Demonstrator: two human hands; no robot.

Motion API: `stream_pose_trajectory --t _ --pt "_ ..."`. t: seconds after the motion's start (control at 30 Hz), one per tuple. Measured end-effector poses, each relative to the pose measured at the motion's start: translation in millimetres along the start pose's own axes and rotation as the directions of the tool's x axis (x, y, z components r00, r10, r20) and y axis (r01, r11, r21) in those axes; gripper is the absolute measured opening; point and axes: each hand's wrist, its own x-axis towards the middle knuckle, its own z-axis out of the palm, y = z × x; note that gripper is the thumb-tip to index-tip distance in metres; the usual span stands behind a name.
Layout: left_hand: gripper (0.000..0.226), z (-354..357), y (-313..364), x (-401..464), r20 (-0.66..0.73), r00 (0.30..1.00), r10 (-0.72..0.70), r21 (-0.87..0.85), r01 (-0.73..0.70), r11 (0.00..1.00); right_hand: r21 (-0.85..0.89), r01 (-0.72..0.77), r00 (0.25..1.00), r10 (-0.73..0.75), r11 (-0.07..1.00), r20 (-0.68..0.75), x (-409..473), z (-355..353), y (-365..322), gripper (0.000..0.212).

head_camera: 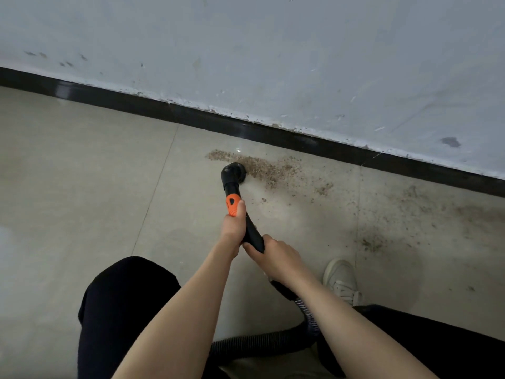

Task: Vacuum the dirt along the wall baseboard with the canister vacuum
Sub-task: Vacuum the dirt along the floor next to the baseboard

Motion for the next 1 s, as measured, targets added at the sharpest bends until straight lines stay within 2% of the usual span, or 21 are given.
stream_pose_trajectory --t 0.47,0.63,0.87,1.0 --pt "0.048 44.7 -7.8 -16.5 0.07 0.998 0.008 0.107 -0.015 0.994 0.086 -0.104 0.993 0.108 0.991 -0.039 -23.4 -8.3 31.8 0.051" --pt "0.047 29.6 -10.1 -14.4 0.051 0.999 0.006 0.059 -0.009 0.998 0.055 -0.068 0.997 0.069 0.996 -0.025 -19.5 -2.4 22.8 0.051" --pt "0.049 -23.6 -8.3 2.4 -0.078 0.997 0.009 -0.097 -0.017 0.995 -0.088 0.076 0.996 -0.072 0.993 0.049 6.7 6.6 -18.2 0.047" --pt "0.048 -46.2 15.9 23.7 -0.128 0.991 0.027 -0.125 -0.043 0.991 -0.096 0.119 0.992 -0.115 0.988 0.054 34.0 -0.3 -46.2 0.049"
